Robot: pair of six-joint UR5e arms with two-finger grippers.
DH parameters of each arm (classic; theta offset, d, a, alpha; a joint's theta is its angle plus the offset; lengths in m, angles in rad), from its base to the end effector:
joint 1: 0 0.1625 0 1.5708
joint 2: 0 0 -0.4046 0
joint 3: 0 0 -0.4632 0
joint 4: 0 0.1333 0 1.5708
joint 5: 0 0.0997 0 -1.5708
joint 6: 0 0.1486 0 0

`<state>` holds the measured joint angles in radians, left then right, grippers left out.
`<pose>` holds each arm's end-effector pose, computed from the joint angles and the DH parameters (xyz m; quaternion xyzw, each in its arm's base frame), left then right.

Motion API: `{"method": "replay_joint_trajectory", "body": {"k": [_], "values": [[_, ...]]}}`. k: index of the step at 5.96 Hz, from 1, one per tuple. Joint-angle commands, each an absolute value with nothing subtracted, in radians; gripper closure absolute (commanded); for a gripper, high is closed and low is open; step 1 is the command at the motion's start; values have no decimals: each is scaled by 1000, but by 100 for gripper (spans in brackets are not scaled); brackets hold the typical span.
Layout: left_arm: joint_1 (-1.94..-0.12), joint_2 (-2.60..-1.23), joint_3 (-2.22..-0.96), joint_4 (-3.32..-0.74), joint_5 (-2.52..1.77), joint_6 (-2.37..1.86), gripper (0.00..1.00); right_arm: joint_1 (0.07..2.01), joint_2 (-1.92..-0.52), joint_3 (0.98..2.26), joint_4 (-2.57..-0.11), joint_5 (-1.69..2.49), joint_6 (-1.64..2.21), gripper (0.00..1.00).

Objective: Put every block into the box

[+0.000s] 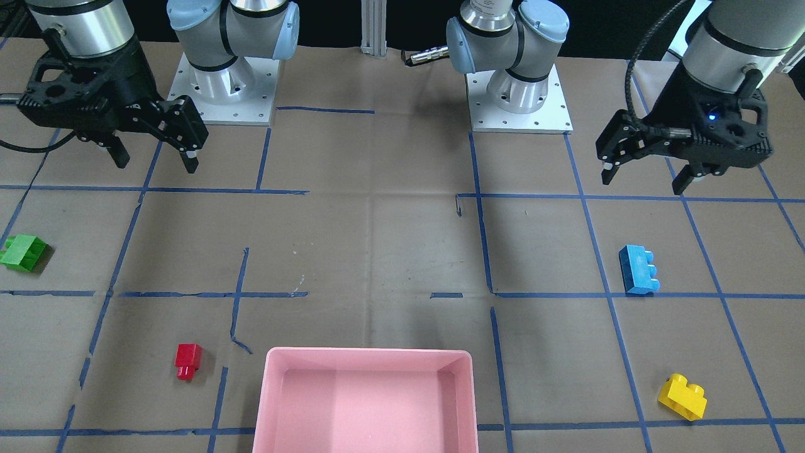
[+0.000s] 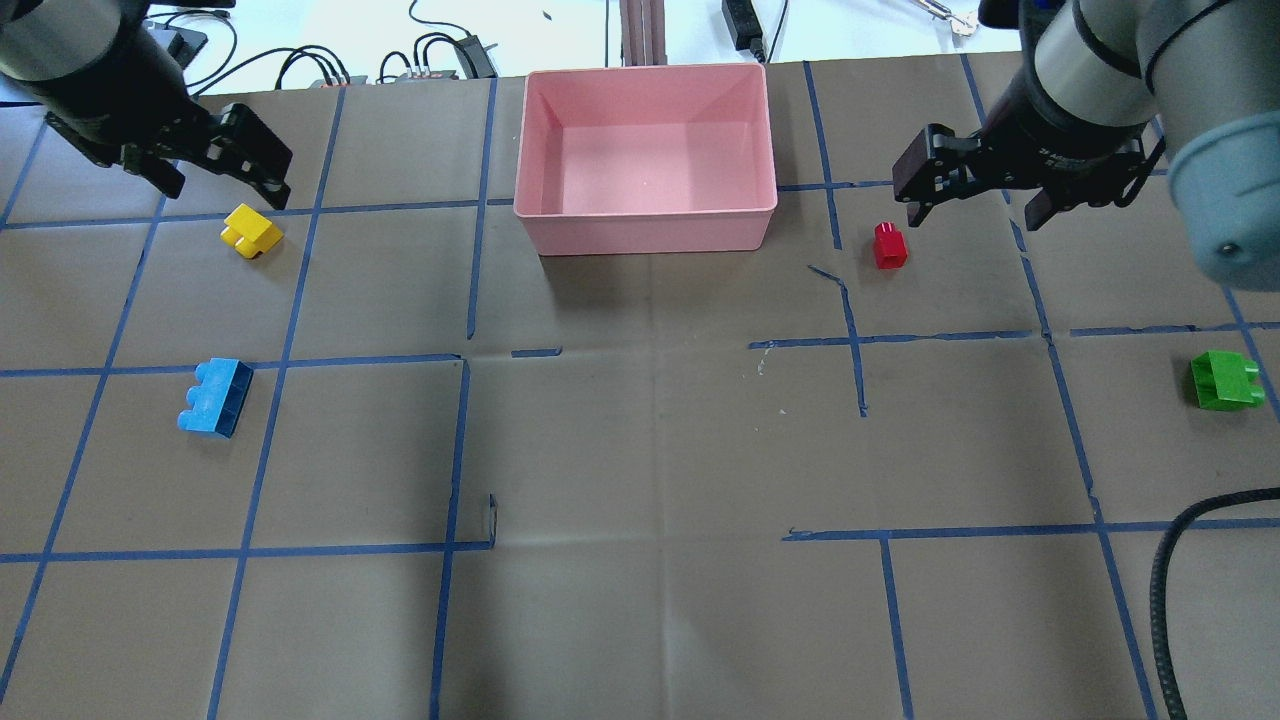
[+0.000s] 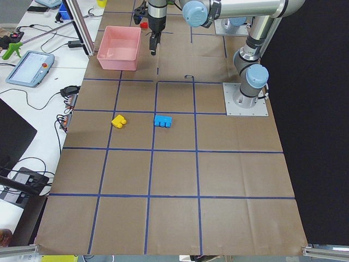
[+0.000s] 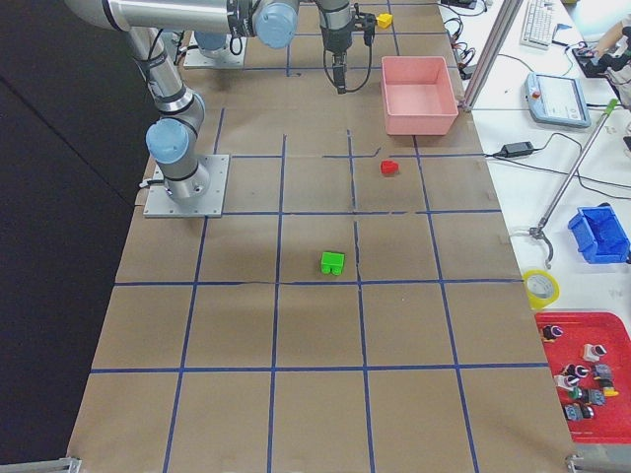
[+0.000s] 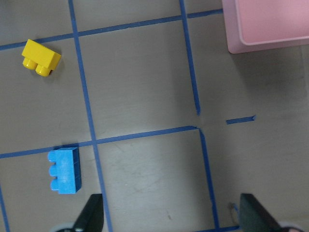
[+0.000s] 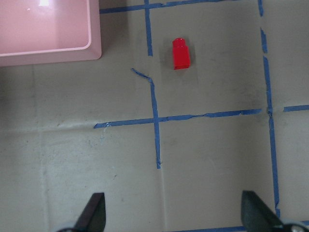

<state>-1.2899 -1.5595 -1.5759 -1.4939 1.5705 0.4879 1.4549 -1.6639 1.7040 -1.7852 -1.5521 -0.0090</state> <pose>0.0300 -0.5849 0.4301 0.1032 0.9938 -0.0386 0.0154 0.0717 -0.5612 0.4177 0.0524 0.9948 -0.0874 0.0039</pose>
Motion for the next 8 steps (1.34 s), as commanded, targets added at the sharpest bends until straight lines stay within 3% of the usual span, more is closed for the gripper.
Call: {"method": "replay_joint_trajectory", "body": {"k": [1,4,6,7,8], "values": [[-1044,-1516,-1701,-1493,1559,799,1,1309,-1664,1695,-1795,-1546,-207,0],[-803,-1549,-1761,-1454,1531,1040,1,998,-1631,1719,-1819,-1542,-474,2],[-813,-1635,-1836,-1269,1506,981,1,907,-1481,1736,-1958,-1539,-531,4],[-862,-1690,-1838,-1212,1481,913,1,901,-1394,1773,-2039,-1546,-519,11],[-911,-1719,-1842,-1148,1479,847,1,899,-1350,1828,-2130,-1549,-518,9]]}}
